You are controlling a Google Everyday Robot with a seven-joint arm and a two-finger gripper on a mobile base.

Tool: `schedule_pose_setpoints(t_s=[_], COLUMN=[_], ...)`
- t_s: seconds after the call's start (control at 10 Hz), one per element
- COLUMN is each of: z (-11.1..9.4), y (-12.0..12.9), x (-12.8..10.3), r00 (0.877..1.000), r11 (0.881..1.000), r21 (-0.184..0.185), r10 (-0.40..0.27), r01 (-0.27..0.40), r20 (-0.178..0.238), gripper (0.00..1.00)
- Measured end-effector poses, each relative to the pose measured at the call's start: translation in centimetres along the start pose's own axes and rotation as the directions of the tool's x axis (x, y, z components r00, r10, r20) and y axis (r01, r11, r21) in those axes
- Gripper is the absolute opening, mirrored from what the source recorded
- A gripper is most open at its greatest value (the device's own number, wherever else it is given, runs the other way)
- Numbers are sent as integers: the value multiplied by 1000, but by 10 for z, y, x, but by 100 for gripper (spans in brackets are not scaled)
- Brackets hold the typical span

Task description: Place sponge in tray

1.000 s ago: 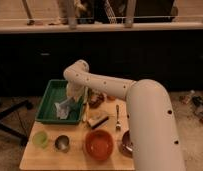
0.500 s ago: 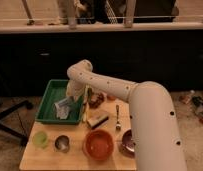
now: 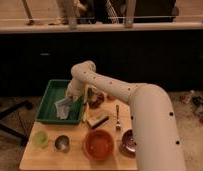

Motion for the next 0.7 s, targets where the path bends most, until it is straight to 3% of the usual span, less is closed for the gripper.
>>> schedule_pose_setpoints(t_s=[0.4, 0.5, 0.7], z=[8, 9, 13], y=[3, 5, 2], x=[1, 2, -1], r00=[999, 999, 998], r11=[1000, 1000, 1000], r21=[9, 7, -7], r10=[9, 8, -10], r01=[-9, -8, 10], r20=[43, 54, 63], gripper=[0, 3, 21])
